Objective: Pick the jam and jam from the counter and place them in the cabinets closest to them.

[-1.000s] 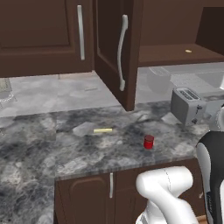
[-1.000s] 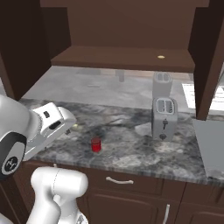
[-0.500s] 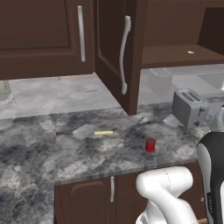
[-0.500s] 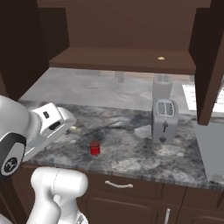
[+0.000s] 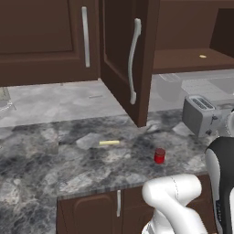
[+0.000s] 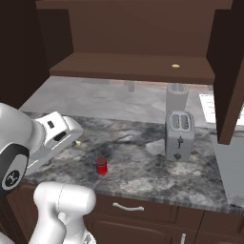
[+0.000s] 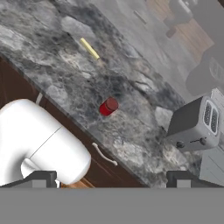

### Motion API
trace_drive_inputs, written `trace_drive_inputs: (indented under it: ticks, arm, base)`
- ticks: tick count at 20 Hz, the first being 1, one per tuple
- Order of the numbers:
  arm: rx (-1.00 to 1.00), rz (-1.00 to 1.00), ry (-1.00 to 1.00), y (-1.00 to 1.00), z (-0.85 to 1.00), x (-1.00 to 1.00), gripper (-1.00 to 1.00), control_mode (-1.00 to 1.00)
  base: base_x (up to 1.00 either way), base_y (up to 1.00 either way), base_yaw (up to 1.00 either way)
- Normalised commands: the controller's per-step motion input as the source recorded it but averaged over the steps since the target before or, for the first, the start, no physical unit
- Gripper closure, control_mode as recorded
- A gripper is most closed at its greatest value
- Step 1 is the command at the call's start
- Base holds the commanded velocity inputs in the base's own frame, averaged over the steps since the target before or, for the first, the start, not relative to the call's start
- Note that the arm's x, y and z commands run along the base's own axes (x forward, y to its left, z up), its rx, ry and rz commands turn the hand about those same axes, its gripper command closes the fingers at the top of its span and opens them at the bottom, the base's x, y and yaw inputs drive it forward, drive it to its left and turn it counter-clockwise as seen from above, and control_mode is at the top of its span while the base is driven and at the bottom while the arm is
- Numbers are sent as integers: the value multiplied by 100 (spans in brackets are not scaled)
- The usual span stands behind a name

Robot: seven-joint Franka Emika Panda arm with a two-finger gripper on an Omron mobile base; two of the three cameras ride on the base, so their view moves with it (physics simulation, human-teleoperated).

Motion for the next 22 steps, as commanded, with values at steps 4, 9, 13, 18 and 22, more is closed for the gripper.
trace_drive_inputs:
  ticks: [4,9,13,18,22]
  arm:
    - [1,0,0,0,0,0,-100,-100]
    - [2,0,0,11,-1,-2,-100,-100]
    - [3,0,3,20,-3,0,-100,-100]
    - [3,0,4,14,-6,0,-100,-100]
    - [3,0,0,2,0,0,-100,-100]
  base:
    - [0,0,0]
    - [0,0,0]
    - [0,0,0]
    - [0,0,0]
    - [0,0,0]
